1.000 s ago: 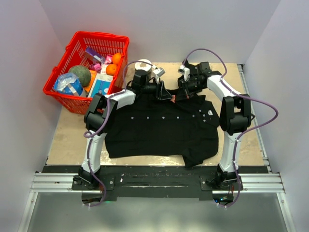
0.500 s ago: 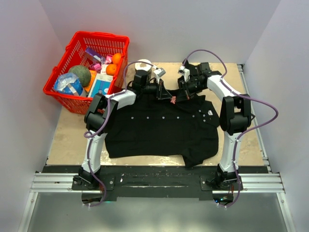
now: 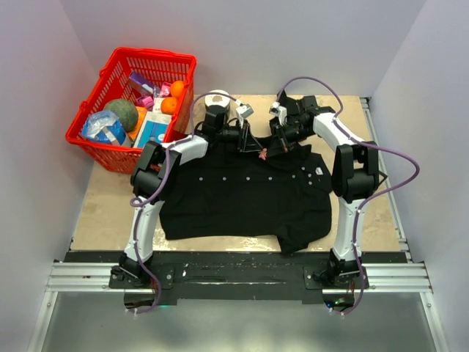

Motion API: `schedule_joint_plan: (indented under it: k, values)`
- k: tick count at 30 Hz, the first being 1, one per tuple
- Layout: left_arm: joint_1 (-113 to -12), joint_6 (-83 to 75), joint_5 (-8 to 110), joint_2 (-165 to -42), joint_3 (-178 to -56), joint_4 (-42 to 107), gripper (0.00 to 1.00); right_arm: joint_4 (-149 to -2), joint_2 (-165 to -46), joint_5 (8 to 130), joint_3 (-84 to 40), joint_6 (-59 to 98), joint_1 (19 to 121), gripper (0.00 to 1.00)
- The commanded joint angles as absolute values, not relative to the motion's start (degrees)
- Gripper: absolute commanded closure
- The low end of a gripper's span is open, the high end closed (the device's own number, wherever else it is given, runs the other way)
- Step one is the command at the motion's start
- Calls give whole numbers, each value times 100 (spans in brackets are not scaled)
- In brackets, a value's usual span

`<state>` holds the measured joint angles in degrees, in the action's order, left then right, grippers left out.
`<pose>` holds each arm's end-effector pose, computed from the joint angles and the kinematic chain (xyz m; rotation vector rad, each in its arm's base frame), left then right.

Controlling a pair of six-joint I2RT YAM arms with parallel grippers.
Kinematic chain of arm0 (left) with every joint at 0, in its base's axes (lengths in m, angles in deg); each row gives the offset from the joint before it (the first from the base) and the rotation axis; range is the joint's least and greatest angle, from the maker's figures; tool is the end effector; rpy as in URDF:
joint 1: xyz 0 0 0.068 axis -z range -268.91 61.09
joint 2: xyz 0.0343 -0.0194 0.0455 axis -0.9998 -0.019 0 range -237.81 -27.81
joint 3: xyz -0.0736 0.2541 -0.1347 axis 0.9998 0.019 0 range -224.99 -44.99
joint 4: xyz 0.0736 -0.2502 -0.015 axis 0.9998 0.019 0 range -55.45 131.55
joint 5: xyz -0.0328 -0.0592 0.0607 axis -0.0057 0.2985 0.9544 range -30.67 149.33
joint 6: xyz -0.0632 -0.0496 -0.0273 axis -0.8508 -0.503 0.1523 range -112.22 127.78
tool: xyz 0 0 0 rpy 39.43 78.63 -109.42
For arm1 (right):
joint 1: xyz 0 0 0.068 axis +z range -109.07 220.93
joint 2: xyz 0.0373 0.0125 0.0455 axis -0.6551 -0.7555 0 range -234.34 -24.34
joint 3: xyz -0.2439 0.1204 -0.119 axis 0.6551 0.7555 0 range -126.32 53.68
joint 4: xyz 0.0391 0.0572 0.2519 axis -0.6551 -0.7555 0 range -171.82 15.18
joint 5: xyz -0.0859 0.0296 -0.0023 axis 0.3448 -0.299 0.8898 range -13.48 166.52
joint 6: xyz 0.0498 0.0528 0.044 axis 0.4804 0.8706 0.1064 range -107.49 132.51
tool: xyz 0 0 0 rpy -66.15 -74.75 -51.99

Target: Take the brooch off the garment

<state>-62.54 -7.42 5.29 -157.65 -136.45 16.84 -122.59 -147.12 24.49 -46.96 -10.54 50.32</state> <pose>0.4610 -0.2958 0.1886 0.8546 1.8316 -1.3767 0.4510 0.1342 0.2071 -0.8930 2.3066 1.1423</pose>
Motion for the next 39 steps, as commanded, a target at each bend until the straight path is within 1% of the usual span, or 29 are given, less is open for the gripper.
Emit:
schedule_joint_plan:
  k: [1, 4, 6, 7, 8, 10, 11, 15, 16, 18, 19, 20, 25, 26, 27, 28, 29, 32, 34, 39]
  values:
    - [-6202, -777, -139, -15937, -14060, 1566, 88, -12457, -14730, 2238, -4976, -1237, 5068, 100]
    - [-6202, -830, -350, -15982, -14079, 1513, 93, -12387, -14721, 2273, -4950, -1167, 5068, 100]
    - [-6202, -839, -482, -15991, -14096, 1565, 93, -12334, -14721, 2273, -4950, -1096, 5077, 100]
    - [-6202, -839, -604, -16008, -14105, 1609, 86, -12290, -14738, 2273, -4950, -1018, 5068, 100]
    - [-6202, -787, -640, -15999, -14105, 1644, 83, -12272, -14739, 2265, -4959, -999, 5068, 100]
    - [-6202, -681, -746, -15991, -14096, 1811, 79, -12255, -14765, 2265, -4994, -964, 5068, 100]
    - [-6202, -576, -772, -15999, -14088, 1864, 79, -12255, -14765, 2265, -5003, -955, 5068, 100]
    - [-6193, -189, -843, -16017, -14175, 2294, 88, -12272, -14809, 2282, -5073, -946, 5068, 100]
    - [-6193, -110, -843, -16017, -14210, 2391, 92, -12281, -14826, 2291, -5091, -946, 5068, 100]
    - [-6193, 57, -895, -16052, -14263, 2567, 94, -12281, -14835, 2300, -5108, -938, 5068, 100]
    - [-6193, 119, -922, -16052, -14272, 2637, 99, -12264, -14844, 2300, -5108, -903, 5068, 100]
    - [-6184, 267, -931, -16052, -14298, 2786, 100, -12255, -14853, 2308, -5108, -894, 5077, 100]
    - [-6184, 593, -642, -15894, -14281, 2998, 100, -12237, -14862, 2405, -5108, -885, 5068, 100]
    - [-6175, 750, -528, -15737, -14237, 2972, 100, -12237, -14862, 2440, -5108, -885, 5068, 95]
    - [-6175, 909, -405, -15640, -14124, 2972, 100, -12237, -14844, 2475, -5108, -876, 5068, 87]
    - [-6158, 1032, -212, -15535, -14070, 2963, 100, -12255, -14835, 2502, -5126, -876, 5060, 77]
    - [-6158, 1277, -141, -15360, -14026, 2989, 100, -12281, -14827, 2598, -5126, -894, 5060, 65]
    - [-6140, 1655, -26, -15122, -13947, 3234, 100, -12299, -14739, 2634, -5073, -955, 5007, 60]
    - [-6132, 1858, 1, -14946, -13886, 3393, 100, -12307, -14747, 2634, -5038, -912, 4955, 59]
    - [-6017, 3001, 317, -14603, -13771, 4368, 100, -12220, -14730, 2879, -4985, -894, 4910, 59]
